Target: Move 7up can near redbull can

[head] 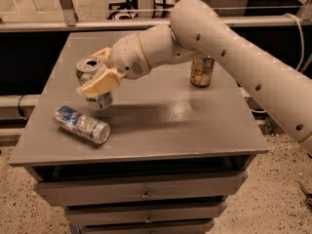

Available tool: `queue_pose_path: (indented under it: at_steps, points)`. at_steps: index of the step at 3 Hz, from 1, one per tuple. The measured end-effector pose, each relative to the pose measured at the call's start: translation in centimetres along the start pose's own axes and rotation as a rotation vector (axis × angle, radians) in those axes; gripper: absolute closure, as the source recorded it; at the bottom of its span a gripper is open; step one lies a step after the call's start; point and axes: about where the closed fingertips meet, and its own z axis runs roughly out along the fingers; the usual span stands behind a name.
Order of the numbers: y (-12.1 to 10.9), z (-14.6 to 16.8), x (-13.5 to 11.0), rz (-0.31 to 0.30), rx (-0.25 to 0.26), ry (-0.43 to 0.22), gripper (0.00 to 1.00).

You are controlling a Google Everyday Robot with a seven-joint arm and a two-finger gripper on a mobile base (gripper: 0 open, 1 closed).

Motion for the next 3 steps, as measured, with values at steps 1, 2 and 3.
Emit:
queue_pose_path:
  at_steps: [1,2,3]
  points:
    - [0.0,1.4,1.0,0.002,-0.028,0.001,0.84]
    - [-0.5,2.7,1.9,0.004,-0.056,0.002,0.53]
    - [-0.9,3.3,2.3,0.004,-0.074,-0.001,0.29]
